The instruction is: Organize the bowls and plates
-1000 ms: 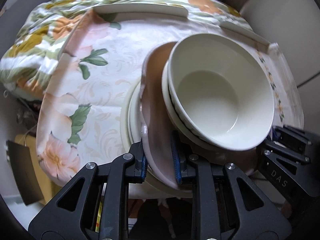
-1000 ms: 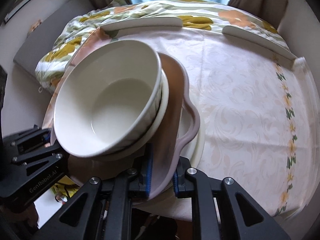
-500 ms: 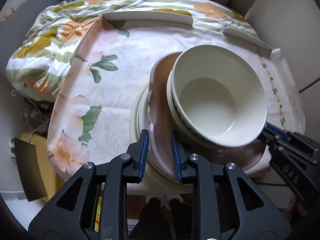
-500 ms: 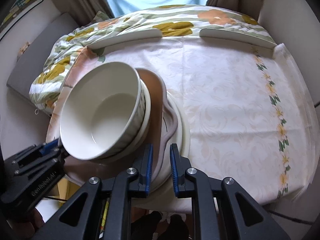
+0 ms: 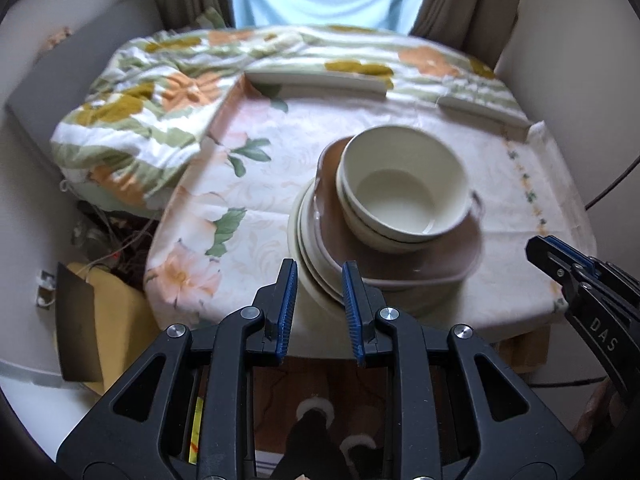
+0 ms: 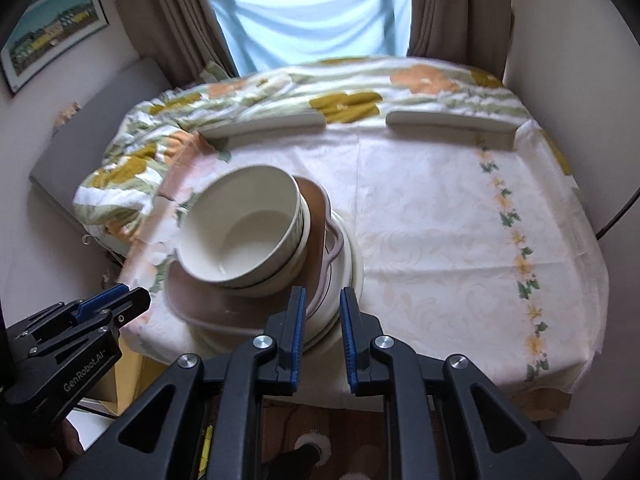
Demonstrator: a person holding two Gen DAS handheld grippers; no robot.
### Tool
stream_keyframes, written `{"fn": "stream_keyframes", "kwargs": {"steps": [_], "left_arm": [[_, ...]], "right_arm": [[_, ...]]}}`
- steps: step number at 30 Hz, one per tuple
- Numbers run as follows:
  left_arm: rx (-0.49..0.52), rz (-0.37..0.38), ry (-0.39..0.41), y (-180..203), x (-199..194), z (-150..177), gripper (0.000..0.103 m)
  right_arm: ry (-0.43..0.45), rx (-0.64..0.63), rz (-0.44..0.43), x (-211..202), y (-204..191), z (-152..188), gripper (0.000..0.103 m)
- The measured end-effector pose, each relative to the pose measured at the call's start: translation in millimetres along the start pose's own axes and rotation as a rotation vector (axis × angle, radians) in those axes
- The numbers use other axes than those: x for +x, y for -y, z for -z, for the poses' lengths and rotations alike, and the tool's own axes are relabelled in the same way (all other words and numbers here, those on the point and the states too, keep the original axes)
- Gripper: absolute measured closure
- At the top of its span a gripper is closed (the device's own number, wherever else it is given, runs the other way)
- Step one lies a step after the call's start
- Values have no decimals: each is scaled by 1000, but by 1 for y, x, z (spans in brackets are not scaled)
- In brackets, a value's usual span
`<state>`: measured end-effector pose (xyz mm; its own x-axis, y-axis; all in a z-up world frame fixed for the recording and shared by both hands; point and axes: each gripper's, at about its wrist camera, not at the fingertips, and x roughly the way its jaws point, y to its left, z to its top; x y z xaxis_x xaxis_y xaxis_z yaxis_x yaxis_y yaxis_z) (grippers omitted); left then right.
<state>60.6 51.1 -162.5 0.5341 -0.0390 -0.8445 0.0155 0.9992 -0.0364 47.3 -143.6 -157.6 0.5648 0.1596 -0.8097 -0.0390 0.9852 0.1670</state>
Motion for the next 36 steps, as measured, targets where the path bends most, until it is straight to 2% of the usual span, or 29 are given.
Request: {"fn": "stream_keyframes", "kwargs": {"steps": [7,8,9,10,11,12,16,18,21,22,23,24,27,36], "left_arm": [[38,-7,197,42,-106,18,83],[43,0,220,46,-119,17,83],[53,5,250,52,-132,17,83],[68,3,285,57,-145,17,83],[78,0,311,61,-156,16,82],[88,0,335,65,-165,15,82],[109,29,409,73,-196,19,82],[93,52,422,73,-204,21,82],[91,57,450,74,-213,26,78],[93,56,456,74,-214,27,58],[89,56,456,74,-214,28,7],[84,59,459,74,-214,29,2],[54,88,493,70,-219,34,0],[56,55,495,74,-217,33,0]], "right_arm": [[151,-69,24,-94,21,14,87],[179,-72,35,-110,24,16,82],[208,-69,45,-126,28,16,65],[233,-65,50,-138,30,17,52],[267,-53,58,-152,34,18,30],[301,-39,71,-166,38,18,20],[374,0,108,-196,47,18,17],[396,5,128,-205,45,18,0],[444,2,154,-216,43,20,0],[456,4,161,-218,43,21,0],[470,7,168,-220,44,21,0],[477,10,174,-221,46,22,1],[482,8,188,-221,47,22,1],[485,-1,192,-223,51,24,1]]}}
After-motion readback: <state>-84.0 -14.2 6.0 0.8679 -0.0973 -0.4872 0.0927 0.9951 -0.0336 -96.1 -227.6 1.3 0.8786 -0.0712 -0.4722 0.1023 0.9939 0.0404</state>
